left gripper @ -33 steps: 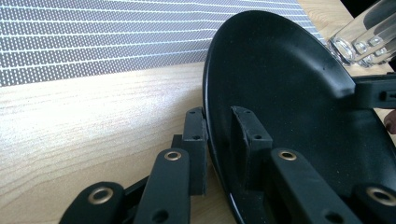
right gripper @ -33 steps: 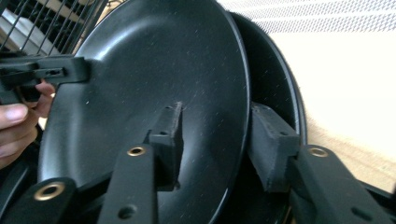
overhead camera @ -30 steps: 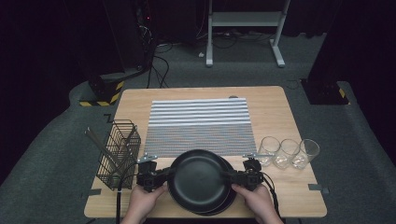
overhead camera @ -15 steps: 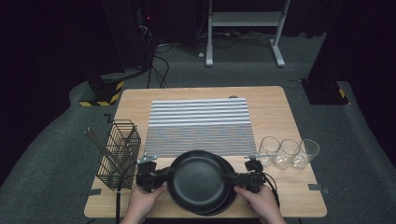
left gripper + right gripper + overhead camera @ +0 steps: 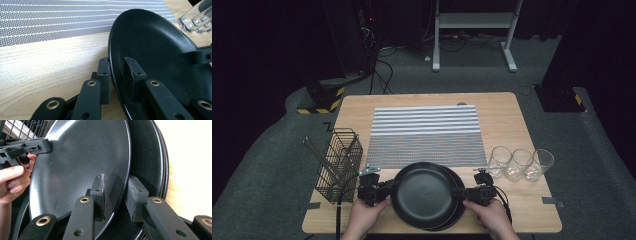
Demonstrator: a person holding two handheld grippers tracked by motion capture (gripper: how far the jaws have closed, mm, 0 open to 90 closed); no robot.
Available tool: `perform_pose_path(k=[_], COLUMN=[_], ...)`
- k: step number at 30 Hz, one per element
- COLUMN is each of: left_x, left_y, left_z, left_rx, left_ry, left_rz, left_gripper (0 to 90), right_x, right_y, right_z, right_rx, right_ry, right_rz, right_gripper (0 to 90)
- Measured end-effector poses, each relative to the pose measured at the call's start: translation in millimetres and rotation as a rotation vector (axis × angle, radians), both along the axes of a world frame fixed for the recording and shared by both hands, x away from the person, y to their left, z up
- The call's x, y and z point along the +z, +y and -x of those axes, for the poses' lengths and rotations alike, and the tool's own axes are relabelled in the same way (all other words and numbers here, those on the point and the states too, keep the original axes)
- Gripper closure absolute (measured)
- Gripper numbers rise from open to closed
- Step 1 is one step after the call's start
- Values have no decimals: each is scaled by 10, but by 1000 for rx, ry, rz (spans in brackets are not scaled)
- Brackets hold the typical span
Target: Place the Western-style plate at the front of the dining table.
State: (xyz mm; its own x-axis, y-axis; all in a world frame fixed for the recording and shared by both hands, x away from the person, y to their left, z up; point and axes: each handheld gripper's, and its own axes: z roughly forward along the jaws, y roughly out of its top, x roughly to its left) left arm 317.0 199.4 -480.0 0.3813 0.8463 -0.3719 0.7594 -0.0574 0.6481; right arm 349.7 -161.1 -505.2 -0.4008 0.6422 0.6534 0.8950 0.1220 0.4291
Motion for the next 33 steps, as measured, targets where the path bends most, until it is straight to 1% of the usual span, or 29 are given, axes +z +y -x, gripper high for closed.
perform_pose_path(k=[3, 5, 8, 11, 15, 18, 20, 22, 26, 28, 29, 30, 31, 33], left_x=[5, 15, 22, 32, 33, 34, 37, 37, 37, 38, 37, 37, 39, 41], left_y=[-14, -28, -44, -43, -62, -72, -75, -72, -60, -71, -84, -87, -84, -69], left_z=[-5, -1, 10, 11, -9, -7, -1, 4, 14, 28, 38, 41, 43, 41], left_rx=[-14, -41, -59, -56, -67, -77, -72, -66, -74, -87, -94, -94, -86, -84], left_ry=[9, 18, 21, 25, 37, 35, 27, 21, 32, 36, 32, 27, 30, 35], left_rz=[1, -11, -28, -12, -10, -7, -10, -13, -32, -58, -79, -90, -95, -87], left_gripper=[696, 644, 596, 557, 489, 485, 457, 483, 544, 552, 561, 574, 595, 625], right_x=[-8, -9, -16, -32, -33, -34, -39, -40, -40, -40, -41, -42, -42, -44], right_y=[-2, -3, -7, -19, -20, -21, -24, -24, -24, -24, -24, -23, -23, -24], right_z=[-1, 1, -2, -6, -7, -7, -8, -7, -7, -8, -8, -8, -9, -10], right_rx=[-2, -3, 0, -3, -2, -2, -5, -5, -6, -6, -8, -11, -13, -12], right_ry=[-2, -4, -9, -16, -17, -17, -16, -17, -17, -16, -15, -12, -10, -9], right_rz=[-5, -5, -6, -9, -10, -10, -13, -14, -14, -14, -15, -16, -16, -18], right_gripper=[704, 708, 720, 755, 754, 757, 764, 765, 765, 765, 765, 766, 766, 767])
